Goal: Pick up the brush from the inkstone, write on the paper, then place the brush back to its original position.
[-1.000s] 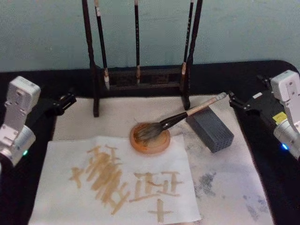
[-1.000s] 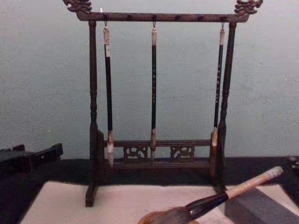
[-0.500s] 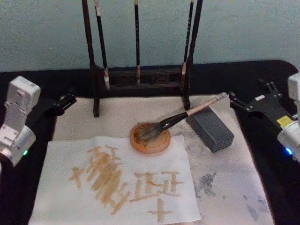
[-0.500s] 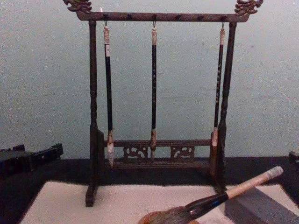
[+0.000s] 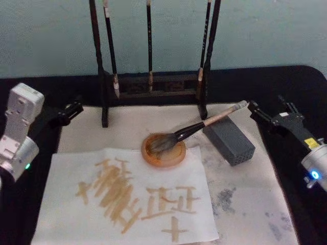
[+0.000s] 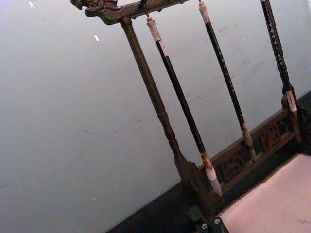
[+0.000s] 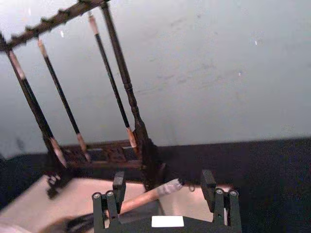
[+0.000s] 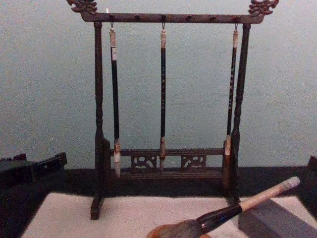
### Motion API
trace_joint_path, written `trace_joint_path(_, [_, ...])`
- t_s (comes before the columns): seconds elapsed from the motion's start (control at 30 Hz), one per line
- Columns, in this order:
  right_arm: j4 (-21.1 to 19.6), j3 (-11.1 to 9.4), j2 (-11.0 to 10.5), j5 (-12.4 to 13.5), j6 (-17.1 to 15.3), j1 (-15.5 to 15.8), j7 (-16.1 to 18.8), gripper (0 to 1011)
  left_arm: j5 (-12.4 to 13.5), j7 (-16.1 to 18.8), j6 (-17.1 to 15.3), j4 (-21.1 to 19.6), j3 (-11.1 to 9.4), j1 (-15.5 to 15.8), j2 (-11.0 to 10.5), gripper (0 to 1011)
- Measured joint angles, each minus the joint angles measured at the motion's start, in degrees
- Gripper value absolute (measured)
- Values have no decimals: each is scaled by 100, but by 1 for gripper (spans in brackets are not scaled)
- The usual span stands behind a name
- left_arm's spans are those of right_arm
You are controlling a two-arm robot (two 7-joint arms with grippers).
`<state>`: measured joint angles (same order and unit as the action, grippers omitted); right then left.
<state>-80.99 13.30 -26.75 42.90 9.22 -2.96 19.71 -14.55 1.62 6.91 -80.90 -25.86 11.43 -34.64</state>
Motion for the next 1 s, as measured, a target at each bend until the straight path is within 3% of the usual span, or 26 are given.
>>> trace_joint_path(0.23, [422, -202, 361, 818, -343, -67, 591, 1001, 0, 0, 0, 0, 0, 0, 0, 1002])
trace_joint_path(0.43, [766, -242, 567, 1295, -669, -175, 787, 1002, 0, 0, 0, 0, 0, 0, 0, 1002])
trace_joint_path(0.73, [975, -244, 707, 1863, -1099, -276, 660, 1001, 0, 0, 0, 0, 0, 0, 0, 1000])
trace_joint_path(1.0, [1020, -255, 787, 2155, -1245, -352, 432, 1001, 0, 0, 0, 0, 0, 0, 0, 1002])
